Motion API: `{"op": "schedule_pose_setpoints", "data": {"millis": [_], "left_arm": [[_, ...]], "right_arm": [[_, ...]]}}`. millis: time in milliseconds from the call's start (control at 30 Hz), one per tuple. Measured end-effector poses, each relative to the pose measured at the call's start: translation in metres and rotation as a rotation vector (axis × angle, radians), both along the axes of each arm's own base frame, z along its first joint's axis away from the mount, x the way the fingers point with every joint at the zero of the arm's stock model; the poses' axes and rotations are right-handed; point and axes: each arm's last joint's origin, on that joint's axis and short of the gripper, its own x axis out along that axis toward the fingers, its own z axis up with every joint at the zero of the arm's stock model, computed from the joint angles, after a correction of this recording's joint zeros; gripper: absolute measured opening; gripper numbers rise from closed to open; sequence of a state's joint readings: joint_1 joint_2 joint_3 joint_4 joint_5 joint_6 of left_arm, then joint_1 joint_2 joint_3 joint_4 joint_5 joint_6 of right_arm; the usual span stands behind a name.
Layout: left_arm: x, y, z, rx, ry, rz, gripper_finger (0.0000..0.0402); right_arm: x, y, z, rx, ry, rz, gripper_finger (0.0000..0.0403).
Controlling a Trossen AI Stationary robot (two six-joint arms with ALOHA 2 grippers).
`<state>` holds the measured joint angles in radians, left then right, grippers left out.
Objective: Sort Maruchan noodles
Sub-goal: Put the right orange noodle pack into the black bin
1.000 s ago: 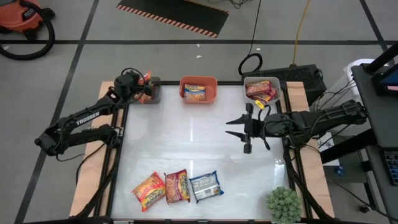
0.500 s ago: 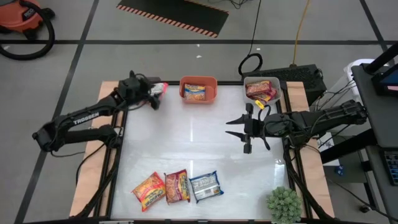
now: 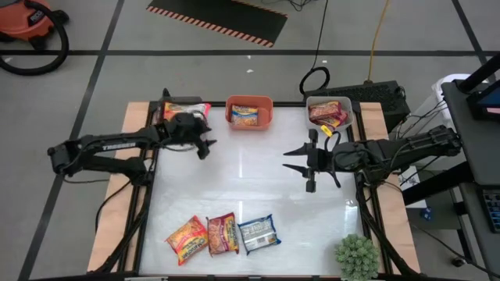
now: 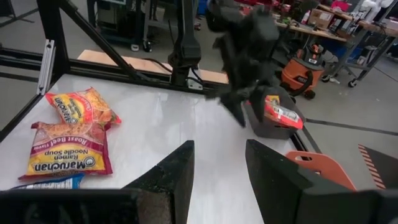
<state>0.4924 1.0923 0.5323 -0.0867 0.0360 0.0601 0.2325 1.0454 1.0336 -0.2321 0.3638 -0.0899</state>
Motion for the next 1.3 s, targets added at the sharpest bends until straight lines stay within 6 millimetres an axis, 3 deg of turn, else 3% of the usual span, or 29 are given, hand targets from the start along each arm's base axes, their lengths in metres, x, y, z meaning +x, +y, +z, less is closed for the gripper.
{"op": "schedule_pose_setpoints", "data": {"millis": [167, 400, 567, 800, 1300], "left_arm": [[0.006, 0.005, -0.014, 0.185, 0.168, 0.242, 0.0268], [0.000, 0.014, -0.006, 0.299, 0.162, 0.421, 0.0268], [-0.016, 0.028, 0.004, 0.362, 0.162, 0.631, 0.0268], [-0.048, 0.044, 0.001, 0.359, 0.286, 0.916, 0.0268], [-0.078, 0.038, 0.005, 0.511, 0.511, 1.179, 0.0268]], "right_arm": [[0.000, 0.000, 0.001, 0.003, -0.011, 0.002, 0.0137], [0.000, 0.000, 0.001, -0.014, -0.006, 0.008, 0.0137], [-0.001, 0.000, -0.002, -0.017, 0.022, 0.007, 0.0137], [-0.001, 0.000, -0.004, 0.014, 0.037, -0.005, 0.0137], [-0.001, 0.000, -0.003, 0.018, 0.027, -0.005, 0.0137]]}}
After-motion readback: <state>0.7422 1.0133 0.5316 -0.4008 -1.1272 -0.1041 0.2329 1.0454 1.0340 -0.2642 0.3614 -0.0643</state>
